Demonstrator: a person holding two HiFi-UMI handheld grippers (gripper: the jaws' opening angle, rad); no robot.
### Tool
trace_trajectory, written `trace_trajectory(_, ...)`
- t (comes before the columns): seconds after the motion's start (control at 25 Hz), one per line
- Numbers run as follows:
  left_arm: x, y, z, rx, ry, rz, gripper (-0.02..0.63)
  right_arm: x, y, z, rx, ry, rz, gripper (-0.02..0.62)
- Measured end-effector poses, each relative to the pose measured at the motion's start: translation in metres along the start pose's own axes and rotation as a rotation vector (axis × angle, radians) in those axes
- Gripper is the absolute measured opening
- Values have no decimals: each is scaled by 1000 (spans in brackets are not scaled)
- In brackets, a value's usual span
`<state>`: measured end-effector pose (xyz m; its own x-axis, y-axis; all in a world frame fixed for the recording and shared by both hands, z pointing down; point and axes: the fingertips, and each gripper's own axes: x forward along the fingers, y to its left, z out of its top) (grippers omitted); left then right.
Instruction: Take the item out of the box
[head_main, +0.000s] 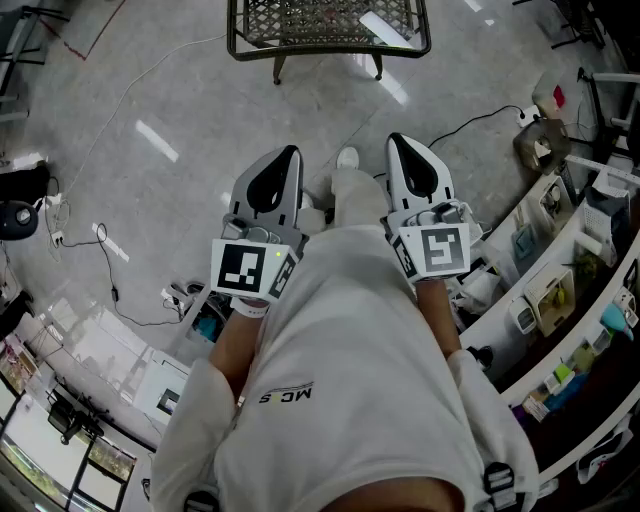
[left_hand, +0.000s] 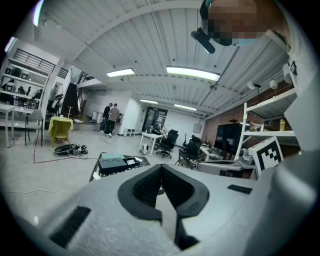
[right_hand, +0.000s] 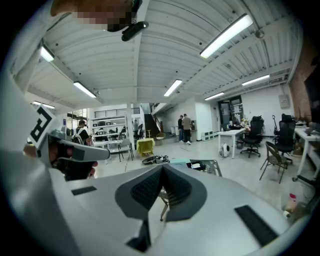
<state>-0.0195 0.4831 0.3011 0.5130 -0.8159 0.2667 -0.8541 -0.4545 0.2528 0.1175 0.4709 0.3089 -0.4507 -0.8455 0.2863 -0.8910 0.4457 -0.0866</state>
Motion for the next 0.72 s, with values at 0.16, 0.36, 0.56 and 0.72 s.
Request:
trace_trajectory(0.16, -22, -1, -17, 8, 3, -64, 25, -22, 17, -10, 12, -16, -95, 15)
trace_trajectory(0.36, -32, -8, -25, -18, 1, -46, 25, -39, 19, -11, 72, -54, -67, 15)
trace_trajectory(0.56, 1, -17, -11, -13, -18, -22, 26, -34, -20, 6, 43, -89, -67, 15)
trace_trajectory(0.72, 40, -23, 1, 13, -23, 16, 26, -20, -57, 12, 16, -102, -3, 15)
